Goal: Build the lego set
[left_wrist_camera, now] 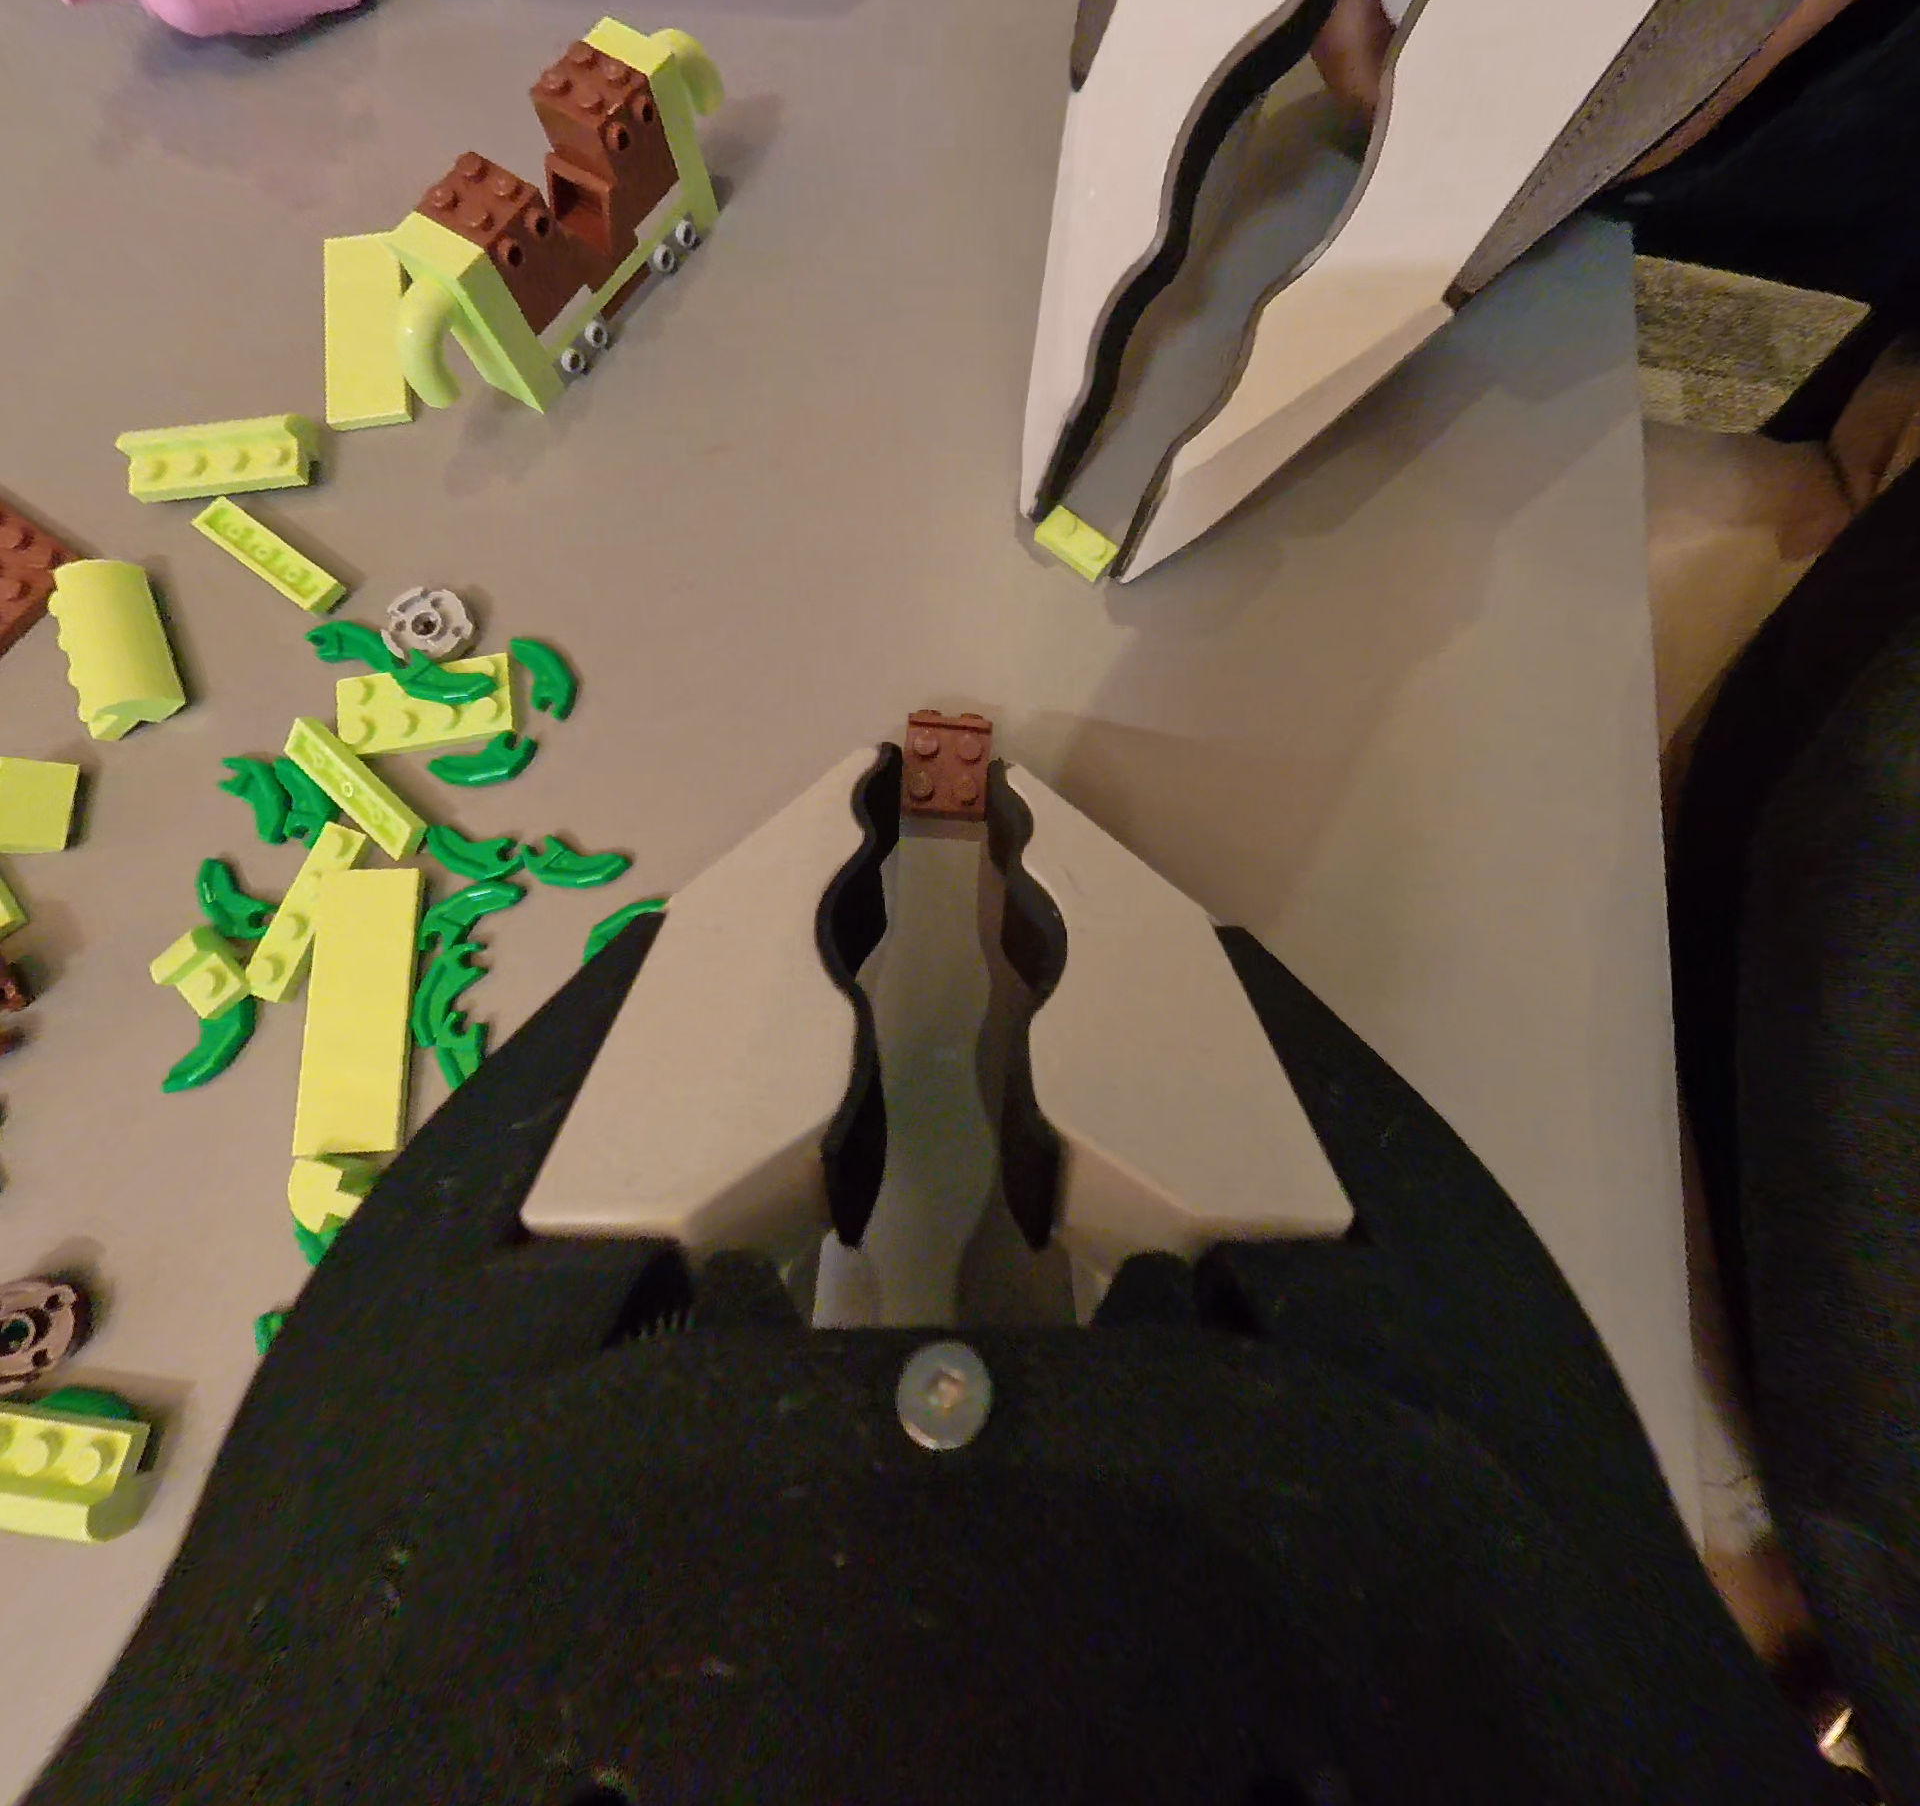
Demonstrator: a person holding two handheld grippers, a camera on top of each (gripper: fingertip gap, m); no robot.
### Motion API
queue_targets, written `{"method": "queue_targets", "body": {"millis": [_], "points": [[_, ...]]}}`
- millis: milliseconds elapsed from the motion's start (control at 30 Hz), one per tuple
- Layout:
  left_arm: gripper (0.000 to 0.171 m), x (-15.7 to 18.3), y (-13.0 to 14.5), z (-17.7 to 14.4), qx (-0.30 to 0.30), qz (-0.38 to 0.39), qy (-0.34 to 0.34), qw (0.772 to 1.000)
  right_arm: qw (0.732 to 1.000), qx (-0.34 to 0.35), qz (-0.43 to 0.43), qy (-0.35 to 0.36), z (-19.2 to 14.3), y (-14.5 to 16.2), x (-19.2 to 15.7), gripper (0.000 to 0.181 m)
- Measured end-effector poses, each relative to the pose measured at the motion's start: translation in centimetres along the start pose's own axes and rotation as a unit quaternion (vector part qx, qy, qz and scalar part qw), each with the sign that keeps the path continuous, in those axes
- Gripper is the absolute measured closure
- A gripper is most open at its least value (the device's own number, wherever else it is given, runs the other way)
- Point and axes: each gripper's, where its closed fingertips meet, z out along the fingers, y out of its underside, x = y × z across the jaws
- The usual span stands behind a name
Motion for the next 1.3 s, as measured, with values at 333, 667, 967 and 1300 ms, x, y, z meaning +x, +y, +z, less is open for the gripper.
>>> {"method": "queue_targets", "body": {"millis": [333,667,967,1300], "points": [[0.158,0.9,0.1,0.0,-0.001,0.011,0.032,0.999,0.998,-0.017,0.052,0.012,-1.7,-1.1,0.5,0.159],[0.152,0.7,0.3,0.2,-0.009,0.006,0.025,1.0,0.989,-0.103,0.093,0.046,-0.4,0.1,-0.2,0.156],[0.15,0.7,0.3,0.3,-0.01,0.012,0.014,1.0,0.986,-0.12,0.105,0.053,0.0,0.3,-0.1,0.168],[0.157,0.9,-0.2,0.6,-0.005,-0.035,0.035,0.999,0.99,-0.104,0.089,0.038,0.0,0.3,-0.3,0.168]]}}
